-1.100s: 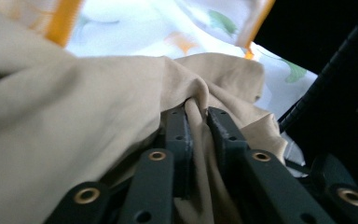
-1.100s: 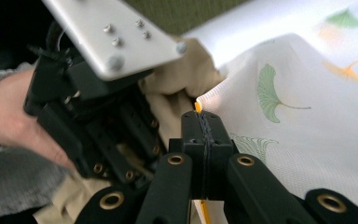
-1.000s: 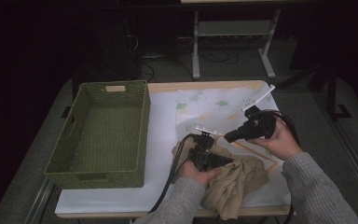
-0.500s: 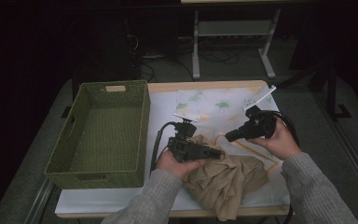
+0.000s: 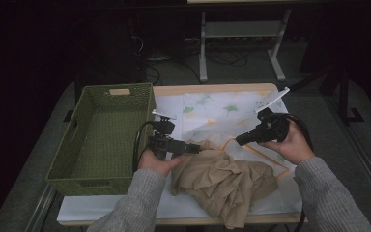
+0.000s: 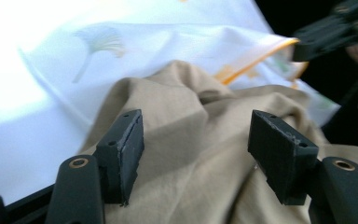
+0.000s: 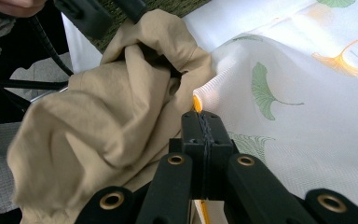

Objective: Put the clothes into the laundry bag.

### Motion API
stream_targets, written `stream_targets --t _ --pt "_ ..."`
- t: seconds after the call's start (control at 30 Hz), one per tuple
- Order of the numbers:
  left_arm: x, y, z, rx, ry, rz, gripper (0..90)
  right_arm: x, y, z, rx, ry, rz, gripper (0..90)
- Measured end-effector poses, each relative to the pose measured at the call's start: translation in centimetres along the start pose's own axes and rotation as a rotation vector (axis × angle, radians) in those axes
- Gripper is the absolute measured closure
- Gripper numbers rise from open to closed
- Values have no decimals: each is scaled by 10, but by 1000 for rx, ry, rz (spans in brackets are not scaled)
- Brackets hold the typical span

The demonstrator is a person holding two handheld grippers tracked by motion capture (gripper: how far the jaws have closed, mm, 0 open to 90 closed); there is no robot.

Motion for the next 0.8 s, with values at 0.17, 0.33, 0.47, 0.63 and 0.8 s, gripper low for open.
stream_targets --t 0.17,0.33,0.47,0.63,0.8 --pt "7 18 2 55 -3 -91 330 0 -1 1 -2 -3 0 894" --pt "11 53 18 226 22 -177 451 1 0 0 -2 -4 -3 895" --pt "6 71 28 263 92 -173 778 1 1 0 -1 -8 -5 895" --pt "-17 61 31 239 131 3 870 -1 1 1 -9 -3 -4 895" --pt "-57 51 37 255 209 143 873 -1 5 -3 -9 -7 -4 894"
Point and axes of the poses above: each handheld gripper's, and its own axes: y roughly forward along the jaws, z roughly out of its underside, x roughly to its left, the point moved 5 cm from there along y, roughly forward along the jaws, and after that the axes turned 15 degrees about -y, right-handed, at the moved point
